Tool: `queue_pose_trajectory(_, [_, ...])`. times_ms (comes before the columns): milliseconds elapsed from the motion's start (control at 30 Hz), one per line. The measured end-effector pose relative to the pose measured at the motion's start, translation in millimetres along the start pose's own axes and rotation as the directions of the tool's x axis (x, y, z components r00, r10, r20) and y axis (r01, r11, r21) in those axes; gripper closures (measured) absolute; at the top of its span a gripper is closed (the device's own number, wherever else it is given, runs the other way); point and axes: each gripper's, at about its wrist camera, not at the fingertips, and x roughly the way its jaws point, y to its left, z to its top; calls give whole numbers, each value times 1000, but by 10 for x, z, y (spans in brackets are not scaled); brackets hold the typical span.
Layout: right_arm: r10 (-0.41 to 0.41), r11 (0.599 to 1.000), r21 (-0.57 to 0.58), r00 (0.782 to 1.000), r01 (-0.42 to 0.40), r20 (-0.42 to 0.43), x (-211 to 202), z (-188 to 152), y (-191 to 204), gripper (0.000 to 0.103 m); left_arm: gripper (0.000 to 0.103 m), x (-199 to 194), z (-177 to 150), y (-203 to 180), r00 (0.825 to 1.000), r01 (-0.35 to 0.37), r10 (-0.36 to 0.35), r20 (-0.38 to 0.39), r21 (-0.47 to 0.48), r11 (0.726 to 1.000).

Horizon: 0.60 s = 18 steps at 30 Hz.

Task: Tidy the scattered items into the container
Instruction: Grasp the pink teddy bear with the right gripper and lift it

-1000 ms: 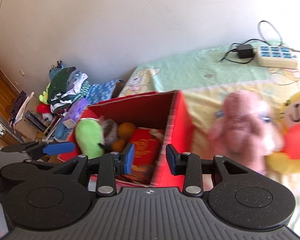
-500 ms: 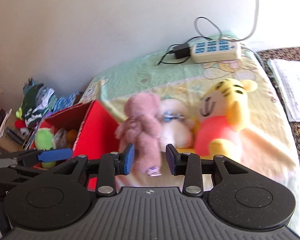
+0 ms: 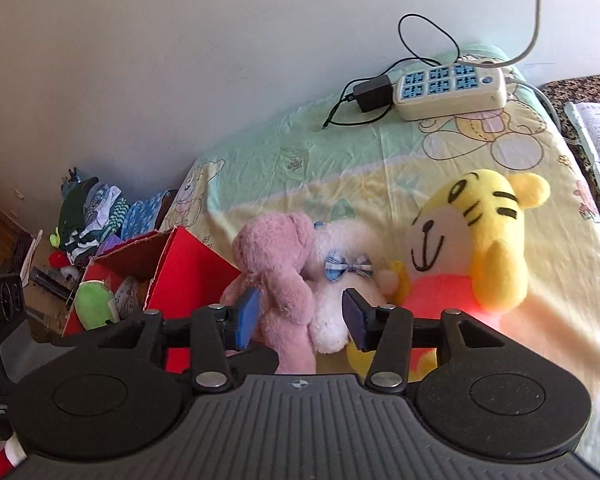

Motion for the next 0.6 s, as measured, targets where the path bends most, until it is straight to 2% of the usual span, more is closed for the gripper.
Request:
queue_pose_trajectory(67, [15, 1000, -8, 1000, -16, -17, 114, 49, 11, 53, 1, 71, 30, 30, 1000, 22, -22, -9, -12, 1000])
queue_pose_trajectory(200, [37, 999, -23, 998, -39, -57, 331, 152, -8, 50, 1, 218, 82, 103, 1000, -11, 11, -15, -15, 1000])
queue_pose_trajectory(433, [62, 995, -69, 988, -72, -140, 659, 234, 23, 47, 1, 543, 126, 159, 996, -19, 19, -87, 0, 1000])
queue_pose_trajectory(533, [68, 995, -63, 984, -79, -166, 782, 232, -3, 47, 1, 660, 122, 228, 992, -11, 6, -125, -41, 999])
queue_pose_trajectory(600, [101, 994, -27, 980, -107, -173, 823, 225, -51, 47, 1, 688, 118, 267, 991, 1, -11, -135, -73, 997])
